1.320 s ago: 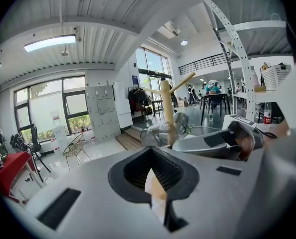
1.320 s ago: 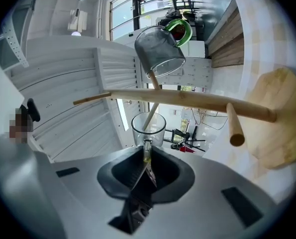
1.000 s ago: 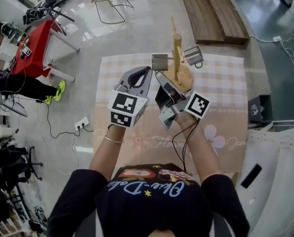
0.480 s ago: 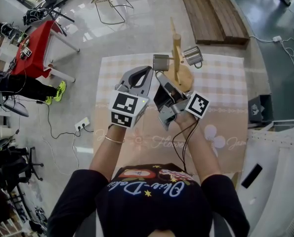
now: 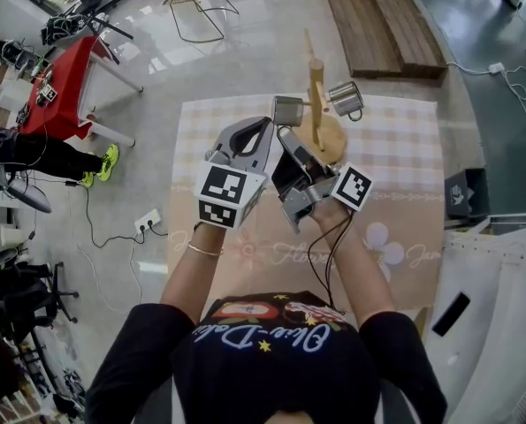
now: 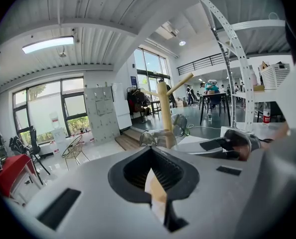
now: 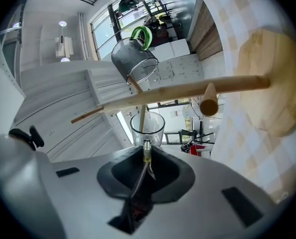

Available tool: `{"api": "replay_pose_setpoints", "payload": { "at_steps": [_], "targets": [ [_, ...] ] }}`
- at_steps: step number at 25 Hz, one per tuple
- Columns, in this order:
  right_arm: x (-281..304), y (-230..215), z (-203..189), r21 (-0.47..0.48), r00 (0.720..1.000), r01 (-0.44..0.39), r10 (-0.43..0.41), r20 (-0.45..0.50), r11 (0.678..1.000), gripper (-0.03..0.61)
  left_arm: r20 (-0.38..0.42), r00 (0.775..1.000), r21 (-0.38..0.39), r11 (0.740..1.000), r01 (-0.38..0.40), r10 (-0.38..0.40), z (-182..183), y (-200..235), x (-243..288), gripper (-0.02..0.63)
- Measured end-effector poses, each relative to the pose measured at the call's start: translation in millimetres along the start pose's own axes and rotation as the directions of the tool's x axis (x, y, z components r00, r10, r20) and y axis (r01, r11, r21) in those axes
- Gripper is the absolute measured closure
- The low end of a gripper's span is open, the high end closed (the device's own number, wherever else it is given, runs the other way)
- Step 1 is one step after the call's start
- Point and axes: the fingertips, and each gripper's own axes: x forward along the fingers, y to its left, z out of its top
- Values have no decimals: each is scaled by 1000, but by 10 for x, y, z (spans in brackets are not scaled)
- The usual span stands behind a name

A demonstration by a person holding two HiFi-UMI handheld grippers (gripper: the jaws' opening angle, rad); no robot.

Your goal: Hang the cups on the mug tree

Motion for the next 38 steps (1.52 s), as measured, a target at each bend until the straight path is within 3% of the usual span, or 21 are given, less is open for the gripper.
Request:
{"api": "replay_pose_setpoints", "payload": {
  "at_steps": [11,20,38],
  "targets": [
    [-9,-6,4,36,1000,-10,9,28,999,528,2,1000,6,1000,5,-5,8,-16,-1,606],
    [-32,-23,15,18,999,8,-9,36,1000,525,-14,1000,63,998,19,-18,-39,-75,-10,606],
    [-277,-132,-60,-16,995,97,-96,30,995,518,-5,1000,28,1000,14,-14,-124,-102,-93,606]
  ]
}}
